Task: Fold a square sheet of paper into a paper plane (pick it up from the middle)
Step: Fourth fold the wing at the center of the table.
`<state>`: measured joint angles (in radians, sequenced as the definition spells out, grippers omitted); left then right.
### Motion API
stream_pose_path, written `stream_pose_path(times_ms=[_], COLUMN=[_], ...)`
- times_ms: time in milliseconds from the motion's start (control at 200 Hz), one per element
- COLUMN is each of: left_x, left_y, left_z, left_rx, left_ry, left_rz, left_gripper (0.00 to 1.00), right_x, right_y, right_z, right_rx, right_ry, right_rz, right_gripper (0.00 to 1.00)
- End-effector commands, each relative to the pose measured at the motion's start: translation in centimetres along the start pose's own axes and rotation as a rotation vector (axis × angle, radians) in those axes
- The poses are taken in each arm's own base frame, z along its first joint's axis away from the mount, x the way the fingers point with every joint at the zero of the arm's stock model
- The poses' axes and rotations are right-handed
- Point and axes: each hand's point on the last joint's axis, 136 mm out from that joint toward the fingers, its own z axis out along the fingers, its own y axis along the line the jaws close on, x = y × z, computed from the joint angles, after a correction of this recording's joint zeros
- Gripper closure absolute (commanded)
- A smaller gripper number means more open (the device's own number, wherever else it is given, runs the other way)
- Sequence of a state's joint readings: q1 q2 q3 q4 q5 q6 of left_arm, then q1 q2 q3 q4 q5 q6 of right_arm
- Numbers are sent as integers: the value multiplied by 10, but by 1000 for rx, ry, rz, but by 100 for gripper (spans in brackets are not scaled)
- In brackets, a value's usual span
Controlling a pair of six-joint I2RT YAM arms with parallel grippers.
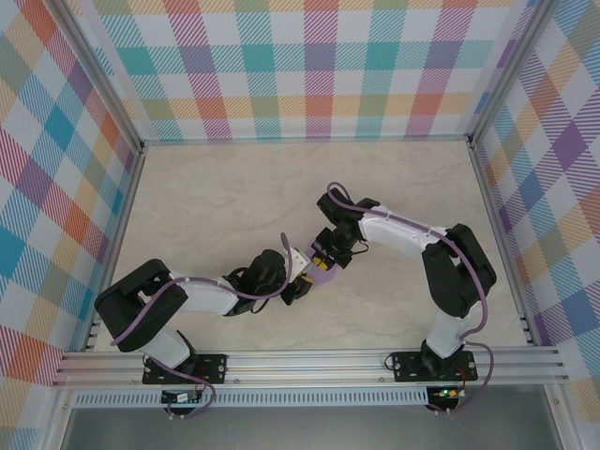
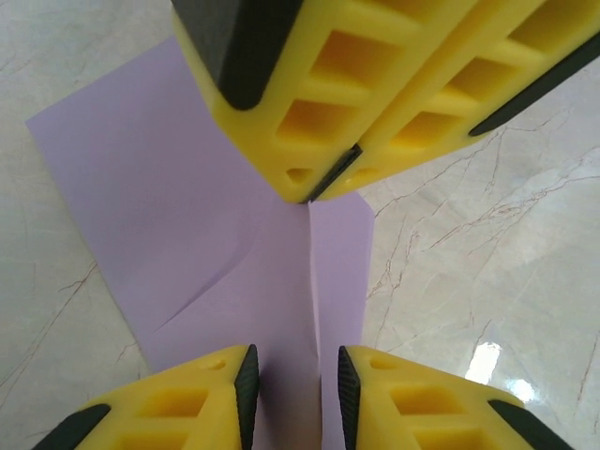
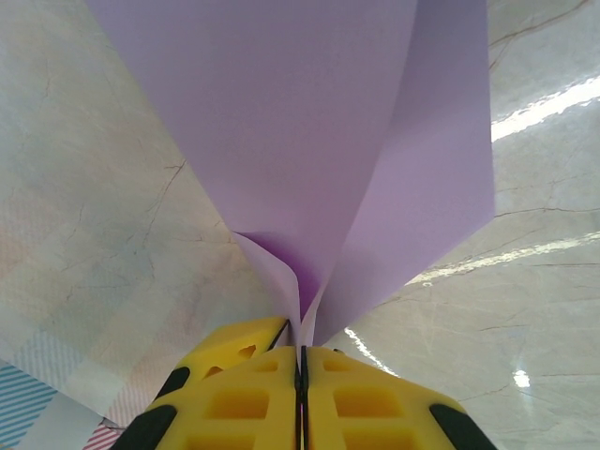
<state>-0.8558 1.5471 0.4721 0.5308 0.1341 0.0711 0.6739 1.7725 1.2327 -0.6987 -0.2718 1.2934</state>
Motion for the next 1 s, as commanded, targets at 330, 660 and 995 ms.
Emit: stream_pose_path(times_ms=[330,660,995], left_x=[-15,-14,-13], left_y=[-2,2,6], left_z=[-1,-1,0], left_rx=[24,40,25], left_ry=[-59,-36,-49], left_rz=[-88,-343,-411], left_gripper=[88,91,89], right_x=[-4,-18,-7], right_y=[10,14,3], right_z=[-19,-50,-41], right_rx=[-59,-199,-255], right_ry=[-27,-185,-152], right_rz=[-63,-288,-375], right_gripper=[60,39,38])
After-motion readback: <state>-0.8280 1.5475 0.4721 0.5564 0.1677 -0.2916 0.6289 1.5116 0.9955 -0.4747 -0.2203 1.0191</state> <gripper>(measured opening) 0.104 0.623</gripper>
